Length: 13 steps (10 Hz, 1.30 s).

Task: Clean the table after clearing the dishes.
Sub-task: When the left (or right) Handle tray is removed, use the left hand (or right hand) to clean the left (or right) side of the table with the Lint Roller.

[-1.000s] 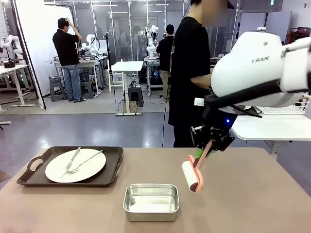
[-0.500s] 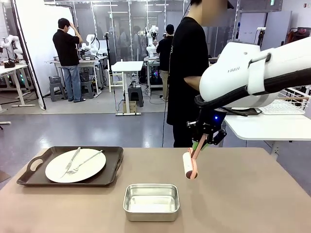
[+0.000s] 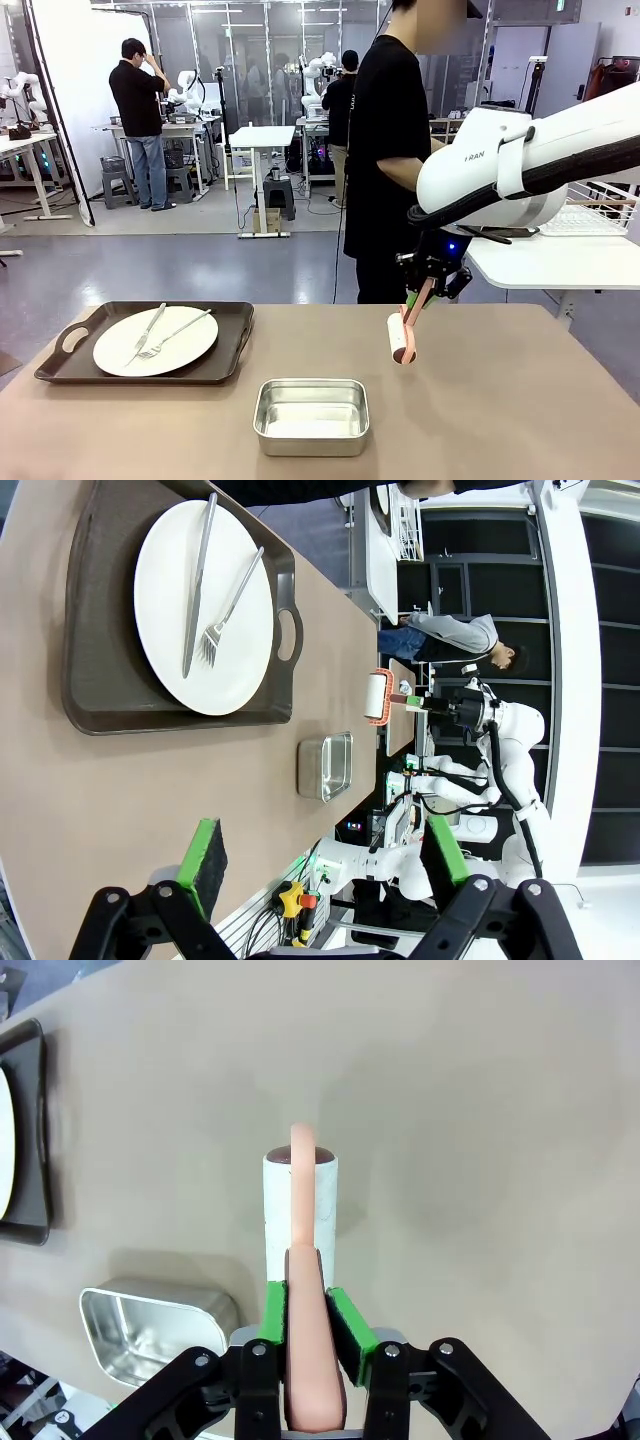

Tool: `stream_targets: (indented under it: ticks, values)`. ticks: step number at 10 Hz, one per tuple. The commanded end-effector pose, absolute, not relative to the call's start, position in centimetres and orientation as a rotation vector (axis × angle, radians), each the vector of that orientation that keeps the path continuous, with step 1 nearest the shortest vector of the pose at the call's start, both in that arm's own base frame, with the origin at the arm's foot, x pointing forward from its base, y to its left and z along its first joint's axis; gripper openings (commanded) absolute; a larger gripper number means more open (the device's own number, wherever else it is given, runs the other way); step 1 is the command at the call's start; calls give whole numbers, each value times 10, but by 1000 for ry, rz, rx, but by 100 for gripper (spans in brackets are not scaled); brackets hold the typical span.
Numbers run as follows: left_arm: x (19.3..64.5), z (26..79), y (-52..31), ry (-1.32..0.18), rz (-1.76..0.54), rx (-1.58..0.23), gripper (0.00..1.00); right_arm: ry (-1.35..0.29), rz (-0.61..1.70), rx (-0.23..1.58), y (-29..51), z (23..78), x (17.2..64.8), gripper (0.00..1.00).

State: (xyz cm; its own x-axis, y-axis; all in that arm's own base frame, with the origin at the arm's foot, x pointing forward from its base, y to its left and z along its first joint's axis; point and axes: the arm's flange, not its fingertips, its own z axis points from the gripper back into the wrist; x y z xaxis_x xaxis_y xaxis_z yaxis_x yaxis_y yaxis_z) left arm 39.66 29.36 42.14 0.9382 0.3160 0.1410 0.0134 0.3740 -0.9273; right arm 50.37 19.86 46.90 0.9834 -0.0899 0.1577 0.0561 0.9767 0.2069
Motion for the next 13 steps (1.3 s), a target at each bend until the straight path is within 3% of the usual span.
stream_targets:
  ticks: [1, 4, 6, 8, 13]
  values:
    - [396, 422, 294, -335, 205, -1185, 100, -174, -67, 190, 202, 470, 497, 23]
    - [396, 422, 294, -335, 205, -1185, 100, -165, -68, 201, 201, 468, 502, 23]
    - [396, 422, 294, -335, 205, -1185, 100, -169, -56, 203, 204, 459, 540, 23]
    - [396, 422, 294, -335, 205, -1185, 100, -37, -18, 282, 201, 455, 563, 23]
    - [396, 422, 294, -335, 205, -1185, 100, -140, -54, 334, 186, 429, 584, 23]
